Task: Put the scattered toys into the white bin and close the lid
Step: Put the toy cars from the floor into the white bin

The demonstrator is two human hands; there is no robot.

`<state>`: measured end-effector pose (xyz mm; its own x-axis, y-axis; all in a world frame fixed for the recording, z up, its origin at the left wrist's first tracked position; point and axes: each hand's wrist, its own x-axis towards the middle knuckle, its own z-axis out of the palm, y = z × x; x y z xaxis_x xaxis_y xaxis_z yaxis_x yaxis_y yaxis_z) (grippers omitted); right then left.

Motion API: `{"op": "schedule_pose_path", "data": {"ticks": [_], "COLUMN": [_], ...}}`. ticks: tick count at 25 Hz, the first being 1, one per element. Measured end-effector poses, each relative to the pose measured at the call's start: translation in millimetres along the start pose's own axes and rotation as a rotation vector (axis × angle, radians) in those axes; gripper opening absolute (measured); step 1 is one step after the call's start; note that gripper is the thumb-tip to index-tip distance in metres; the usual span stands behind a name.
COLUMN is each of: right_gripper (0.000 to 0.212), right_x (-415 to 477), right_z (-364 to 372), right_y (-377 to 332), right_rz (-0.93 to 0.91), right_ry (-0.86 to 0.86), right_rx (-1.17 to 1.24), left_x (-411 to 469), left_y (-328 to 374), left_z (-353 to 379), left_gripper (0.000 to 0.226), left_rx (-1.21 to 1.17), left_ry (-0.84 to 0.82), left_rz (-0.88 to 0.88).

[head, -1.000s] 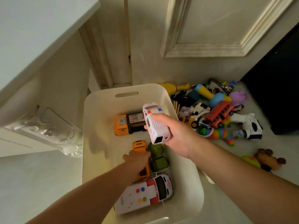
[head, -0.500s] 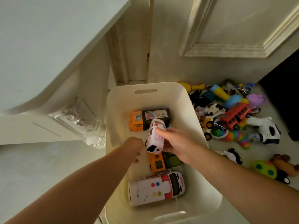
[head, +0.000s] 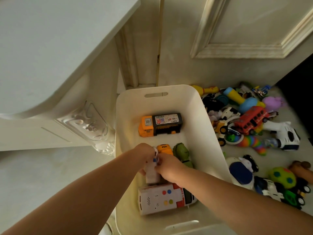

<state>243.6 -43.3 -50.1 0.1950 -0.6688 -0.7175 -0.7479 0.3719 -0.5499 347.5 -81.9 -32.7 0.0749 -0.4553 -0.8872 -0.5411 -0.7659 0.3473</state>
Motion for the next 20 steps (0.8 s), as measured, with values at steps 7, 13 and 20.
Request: {"op": "schedule_pose_path", "data": {"ticks": [7,13,20], "right_gripper": [0.033,0.026,0.025], "right_x": [-52,-80,-106], "right_z": [-93,-118,-191], "right_y": [-13,-4,63], "right_rz": [-0.167,-0.233,-0.248], "right_ry": [0.29,0.32,0.716], "right_rx": [0.529,0.787,0.941], "left_x": [6,3,-38], "left_y": [-11,-14,62], "left_z": [8,19,18], "left_gripper": [0.036,0.045,0.034], "left_rx": [0.05,0.118,0.104], "left_ry": [0.064,0.142,0.649], "left_rz": [-0.005,-0.014,0.735]}}
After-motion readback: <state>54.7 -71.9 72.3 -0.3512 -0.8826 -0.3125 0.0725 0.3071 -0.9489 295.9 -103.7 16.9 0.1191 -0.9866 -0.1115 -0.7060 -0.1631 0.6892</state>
